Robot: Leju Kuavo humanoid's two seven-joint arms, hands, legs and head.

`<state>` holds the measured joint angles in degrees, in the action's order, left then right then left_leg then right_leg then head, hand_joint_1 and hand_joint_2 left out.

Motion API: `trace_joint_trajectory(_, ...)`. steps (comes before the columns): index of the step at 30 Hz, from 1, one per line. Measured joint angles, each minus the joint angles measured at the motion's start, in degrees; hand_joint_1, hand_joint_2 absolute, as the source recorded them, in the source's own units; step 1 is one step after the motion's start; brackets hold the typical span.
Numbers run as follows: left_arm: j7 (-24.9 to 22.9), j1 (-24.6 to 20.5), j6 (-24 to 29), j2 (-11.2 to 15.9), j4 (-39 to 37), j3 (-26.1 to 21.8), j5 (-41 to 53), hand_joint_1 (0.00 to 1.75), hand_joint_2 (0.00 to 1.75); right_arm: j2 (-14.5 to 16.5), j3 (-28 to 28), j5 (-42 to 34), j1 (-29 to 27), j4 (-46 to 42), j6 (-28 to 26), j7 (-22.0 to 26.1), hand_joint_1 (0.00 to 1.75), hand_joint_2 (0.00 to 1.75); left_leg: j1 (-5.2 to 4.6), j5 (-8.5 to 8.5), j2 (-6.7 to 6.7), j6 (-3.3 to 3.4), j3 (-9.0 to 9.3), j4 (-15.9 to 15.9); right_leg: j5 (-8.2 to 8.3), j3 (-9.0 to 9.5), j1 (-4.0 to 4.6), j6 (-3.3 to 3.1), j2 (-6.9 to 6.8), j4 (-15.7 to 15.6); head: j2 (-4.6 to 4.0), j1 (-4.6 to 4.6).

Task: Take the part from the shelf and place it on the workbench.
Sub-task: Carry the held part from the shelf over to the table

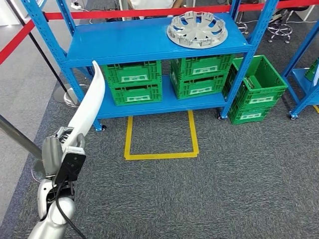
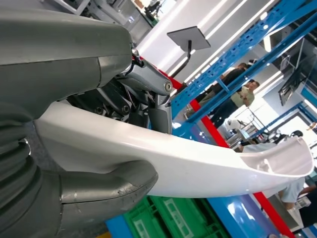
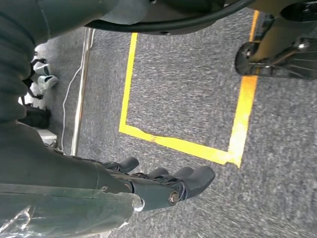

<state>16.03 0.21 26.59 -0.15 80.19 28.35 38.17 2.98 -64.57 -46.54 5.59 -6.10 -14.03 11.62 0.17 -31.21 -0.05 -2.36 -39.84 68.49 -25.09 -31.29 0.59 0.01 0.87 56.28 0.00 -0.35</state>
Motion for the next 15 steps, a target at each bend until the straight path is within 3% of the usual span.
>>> trace_joint_trajectory(1, 0.01, -0.05, -0.01, 0.0, -0.13, 0.0, -0.02, 1.69, 1.75, -0.01, 0.0, -0.01, 0.0, 0.0, 0.0, 0.01, 0.0, 1.75, -0.01, -0.89, 0.0, 0.02, -0.37, 2.81, 0.48, -0.75, 0.07, -0.03, -0.05, 0.12, 0.0, 0.01)
trace_joint_trajectory(3, 0.02, -0.12, -0.03, 0.0, -0.36, 0.0, -0.03, 1.69, 1.75, -0.03, 0.0, -0.01, 0.02, 0.0, 0.0, 0.01, 0.0, 1.75, -0.05, 0.86, 0.0, 0.31, 1.34, 3.16, 1.41, -2.23, 0.23, -0.03, -0.1, 0.43, 0.0, 0.01)
trace_joint_trajectory(5, 0.02, -0.32, -0.03, 0.0, -0.47, -0.01, -0.03, 1.69, 1.75, -0.03, 0.0, 0.01, 0.08, -0.01, 0.0, 0.02, 0.0, 1.75, -0.22, 3.63, 0.0, 0.98, 6.32, -3.29, 2.31, -3.44, 0.45, 0.04, -0.06, 0.68, 0.0, 0.0)
trace_joint_trajectory(7, 0.06, -0.63, -0.04, -0.07, -0.51, 0.01, -0.04, 1.69, 1.75, -0.04, 0.0, -0.03, 0.12, -0.01, -0.02, 0.03, 0.0, 1.75, -0.43, 3.8, -0.01, 1.62, 10.92, -10.65, 3.31, -4.36, 0.69, 0.32, -0.07, 0.83, 0.0, 0.05)
trace_joint_trajectory(8, 0.1, -0.74, -0.09, -0.09, -0.52, 0.01, -0.07, 1.69, 1.75, -0.04, 0.0, -0.12, 0.12, -0.01, -0.05, 0.03, 0.0, 1.75, -0.54, 3.4, -0.02, 1.84, 11.83, -12.6, 3.85, -4.76, 0.74, 0.55, -0.1, 0.82, 0.0, 0.07)
trace_joint_trajectory(10, 0.17, -0.81, -0.3, -0.13, -0.66, 0.0, -0.26, 1.69, 1.75, -0.11, 0.0, -0.67, 0.01, 0.03, -0.21, 0.03, 0.0, 1.75, -0.51, 3.74, 0.05, 2.25, 11.44, -13.51, 4.61, -5.41, 0.69, 1.12, -0.12, 0.83, 0.0, 0.04)
trace_joint_trajectory(11, 0.19, -0.83, -0.44, -0.14, -0.78, 0.01, -0.36, 1.69, 1.75, -0.16, 0.0, -1.07, -0.09, 0.05, -0.32, 0.02, 0.0, 1.75, -0.42, 4.22, 0.13, 2.51, 11.01, -13.53, 4.1, -5.82, 0.67, 1.47, -0.12, 1.17, 0.0, 0.02)
trace_joint_trajectory(12, 0.19, -0.86, -0.57, -0.2, -0.94, 0.02, -0.43, 1.69, 1.75, -0.21, 0.01, -1.58, -0.25, 0.06, -0.42, -0.05, 0.0, 1.75, -0.28, 4.8, 0.21, 2.82, 10.52, -13.58, 2.36, -6.37, 0.63, 1.85, -0.13, 2.59, 0.0, 0.12)
trace_joint_trajectory(15, 0.19, -0.85, -0.81, -0.52, -1.51, 0.1, -0.45, 1.69, 1.75, -0.27, 0.02, -2.92, -0.63, 0.07, -0.5, -0.41, 0.0, 1.75, -0.16, 6.72, 0.29, 3.36, 8.46, -13.57, -6.08, -8.83, 0.39, 2.86, -0.17, 13.13, 0.0, 0.51)
